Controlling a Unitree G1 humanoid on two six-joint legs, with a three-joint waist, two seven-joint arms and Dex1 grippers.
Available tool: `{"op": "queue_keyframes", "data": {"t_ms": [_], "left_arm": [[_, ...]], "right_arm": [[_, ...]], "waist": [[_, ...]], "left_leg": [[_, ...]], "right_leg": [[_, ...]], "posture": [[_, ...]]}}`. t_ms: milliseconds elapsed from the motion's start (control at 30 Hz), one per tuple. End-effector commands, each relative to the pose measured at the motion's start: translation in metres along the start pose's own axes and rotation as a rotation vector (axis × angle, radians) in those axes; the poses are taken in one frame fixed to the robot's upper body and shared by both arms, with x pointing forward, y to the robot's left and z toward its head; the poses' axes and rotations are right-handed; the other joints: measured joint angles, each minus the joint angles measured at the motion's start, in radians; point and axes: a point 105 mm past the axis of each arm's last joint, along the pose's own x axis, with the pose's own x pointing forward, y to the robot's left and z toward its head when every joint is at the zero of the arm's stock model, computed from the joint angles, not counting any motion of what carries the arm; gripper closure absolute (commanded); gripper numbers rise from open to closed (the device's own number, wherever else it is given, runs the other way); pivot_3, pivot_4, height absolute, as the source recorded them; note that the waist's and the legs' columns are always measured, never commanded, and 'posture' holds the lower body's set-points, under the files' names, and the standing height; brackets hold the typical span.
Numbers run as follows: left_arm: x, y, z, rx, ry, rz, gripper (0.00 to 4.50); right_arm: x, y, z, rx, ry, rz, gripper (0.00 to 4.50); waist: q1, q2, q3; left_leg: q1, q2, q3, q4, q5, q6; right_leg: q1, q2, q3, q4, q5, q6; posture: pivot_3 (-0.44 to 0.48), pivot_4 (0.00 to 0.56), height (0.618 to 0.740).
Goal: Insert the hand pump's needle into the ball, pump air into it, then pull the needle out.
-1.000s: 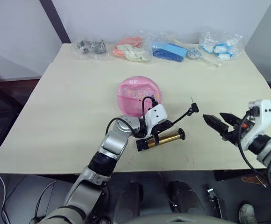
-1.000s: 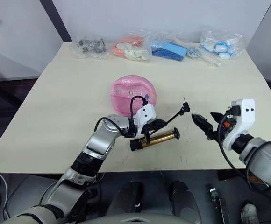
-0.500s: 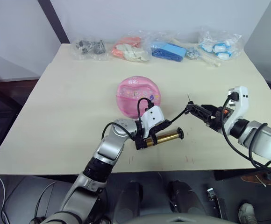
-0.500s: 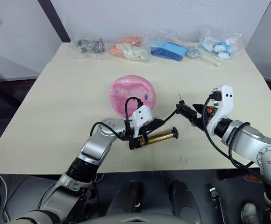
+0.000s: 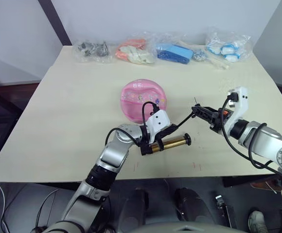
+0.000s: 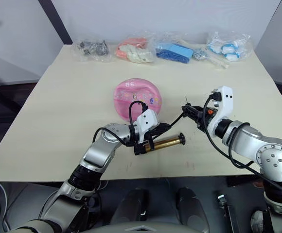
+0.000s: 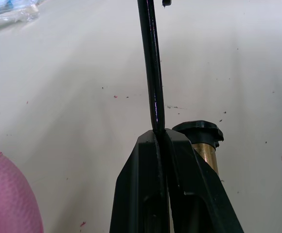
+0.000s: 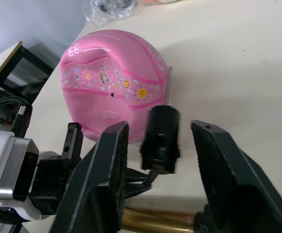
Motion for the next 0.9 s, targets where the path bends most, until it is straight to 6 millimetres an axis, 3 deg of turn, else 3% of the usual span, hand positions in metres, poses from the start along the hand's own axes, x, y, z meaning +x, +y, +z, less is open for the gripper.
{"op": "queue_keyframes", "data": {"t_ms": [33, 767, 900], "left_arm": [[-0.0010, -0.0017, 0.0163, 0.034, -0.055, 0.000, 4.50], [-0.0013, -0.0026, 0.0176, 0.028, -0.060, -0.009, 4.50], [-0.0016, -0.0032, 0.0175, 0.027, -0.060, -0.010, 4.50]], "right_arm": [[-0.0016, 0.0051, 0.0087, -0.020, -0.034, 0.015, 2.40], [-0.0047, 0.0042, 0.0123, -0.009, -0.063, 0.008, 2.40], [-0.0043, 0.0047, 0.0126, -0.005, -0.066, 0.011, 3.73]], "waist": [[0.000, 0.000, 0.000], [0.000, 0.000, 0.000], [0.000, 0.000, 0.000]], "left_leg": [[0.000, 0.000, 0.000, 0.000, 0.000, 0.000], [0.000, 0.000, 0.000, 0.000, 0.000, 0.000], [0.000, 0.000, 0.000, 0.000, 0.000, 0.000]], "right_leg": [[0.000, 0.000, 0.000, 0.000, 0.000, 0.000], [0.000, 0.000, 0.000, 0.000, -0.001, 0.001], [-0.001, 0.000, 0.000, 0.000, -0.001, 0.001]], "posture": [[0.000, 0.150, 0.740], [0.000, 0.150, 0.740], [0.000, 0.150, 0.740]]}}
